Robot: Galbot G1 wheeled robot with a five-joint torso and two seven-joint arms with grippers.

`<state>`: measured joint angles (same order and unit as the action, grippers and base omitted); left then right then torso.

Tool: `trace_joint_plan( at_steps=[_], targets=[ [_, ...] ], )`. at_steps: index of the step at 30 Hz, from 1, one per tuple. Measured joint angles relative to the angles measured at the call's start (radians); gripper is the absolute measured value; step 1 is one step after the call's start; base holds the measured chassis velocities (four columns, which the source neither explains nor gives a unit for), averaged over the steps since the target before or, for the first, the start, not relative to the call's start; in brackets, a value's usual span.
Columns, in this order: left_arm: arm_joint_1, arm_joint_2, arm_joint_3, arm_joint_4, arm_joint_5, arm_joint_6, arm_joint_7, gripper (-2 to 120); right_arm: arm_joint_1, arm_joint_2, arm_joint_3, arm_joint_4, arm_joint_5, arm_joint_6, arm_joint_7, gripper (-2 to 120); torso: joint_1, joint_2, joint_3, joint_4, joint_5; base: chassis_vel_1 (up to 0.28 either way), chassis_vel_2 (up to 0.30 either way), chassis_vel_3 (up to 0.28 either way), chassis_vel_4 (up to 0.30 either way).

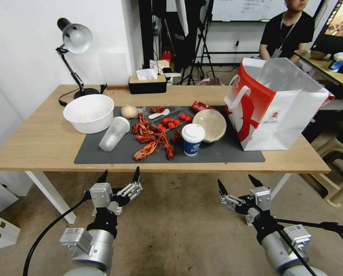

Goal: Pick up the trash from the table and place it into the takeout bag.

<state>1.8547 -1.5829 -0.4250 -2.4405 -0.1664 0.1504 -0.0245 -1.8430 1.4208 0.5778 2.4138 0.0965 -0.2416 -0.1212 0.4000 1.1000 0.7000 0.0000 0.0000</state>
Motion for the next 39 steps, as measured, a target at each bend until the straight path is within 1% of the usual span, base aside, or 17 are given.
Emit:
trace_joint_plan(
  at_steps=[12,19,23,26,28,30,31,33,35,37,39],
  targets=[
    [-0.006,0.000,-0.009,0.014,0.003,-0.008,0.016,100,0.011,0.000,0.001,-0.009,0.004,0.001,-0.002,100,0.000,0.000,0.000,0.0000,0.0000,0.000,0.000,0.000,0.000],
    [-0.012,0.003,-0.013,0.018,0.006,-0.012,0.020,100,0.027,-0.003,0.002,-0.022,0.013,0.019,-0.008,100,0.000,0.000,0.000,0.0000,-0.0001,0.000,0.000,0.000,0.000],
    [-0.016,0.006,-0.016,0.029,0.005,-0.021,0.022,100,0.055,-0.019,-0.001,-0.039,0.055,0.037,-0.011,100,0.000,0.000,0.000,-0.0001,-0.0001,0.000,0.000,0.000,0.000],
    [-0.019,0.011,-0.018,0.034,0.001,-0.030,0.031,100,0.123,-0.049,-0.003,-0.089,0.080,0.089,-0.023,100,0.000,0.000,0.000,0.0001,0.0001,0.000,0.000,0.000,0.000],
    [-0.021,0.013,-0.018,0.035,0.001,-0.030,0.032,100,0.139,-0.057,-0.003,-0.102,0.084,0.101,-0.025,100,0.000,0.000,0.000,0.0002,0.0002,0.000,0.000,0.000,0.000],
    [-0.025,0.021,-0.018,0.040,0.000,-0.030,0.033,100,0.193,-0.076,-0.003,-0.147,0.091,0.145,-0.037,100,0.000,0.000,0.000,-0.0001,0.0000,0.000,0.000,0.000,0.000],
    [-0.025,0.021,-0.018,0.040,0.000,-0.030,0.033,100,0.193,-0.076,-0.003,-0.147,0.091,0.145,-0.037,100,0.000,0.000,0.000,-0.0001,0.0000,0.000,0.000,0.000,0.000],
    [-0.026,0.028,-0.018,0.047,-0.001,-0.030,0.034,100,0.254,-0.099,-0.007,-0.199,0.096,0.183,-0.049,100,0.000,0.000,0.000,0.0001,0.0001,0.000,0.000,0.000,0.000],
    [-0.026,0.028,-0.019,0.049,-0.001,-0.031,0.034,100,0.270,-0.105,-0.011,-0.214,0.099,0.192,-0.053,100,0.000,0.000,0.000,0.0000,0.0000,0.000,0.000,0.000,0.000],
    [-0.029,0.029,-0.025,0.053,-0.001,-0.032,0.037,100,0.322,-0.125,-0.026,-0.257,0.103,0.217,-0.062,100,0.000,0.000,0.000,0.0002,0.0000,0.000,0.000,0.000,0.000],
    [-0.030,0.030,-0.027,0.054,-0.001,-0.032,0.038,100,0.332,-0.129,-0.030,-0.266,0.104,0.220,-0.064,100,0.000,0.000,0.000,0.0001,0.0000,0.000,0.000,0.000,0.000]
  ],
)
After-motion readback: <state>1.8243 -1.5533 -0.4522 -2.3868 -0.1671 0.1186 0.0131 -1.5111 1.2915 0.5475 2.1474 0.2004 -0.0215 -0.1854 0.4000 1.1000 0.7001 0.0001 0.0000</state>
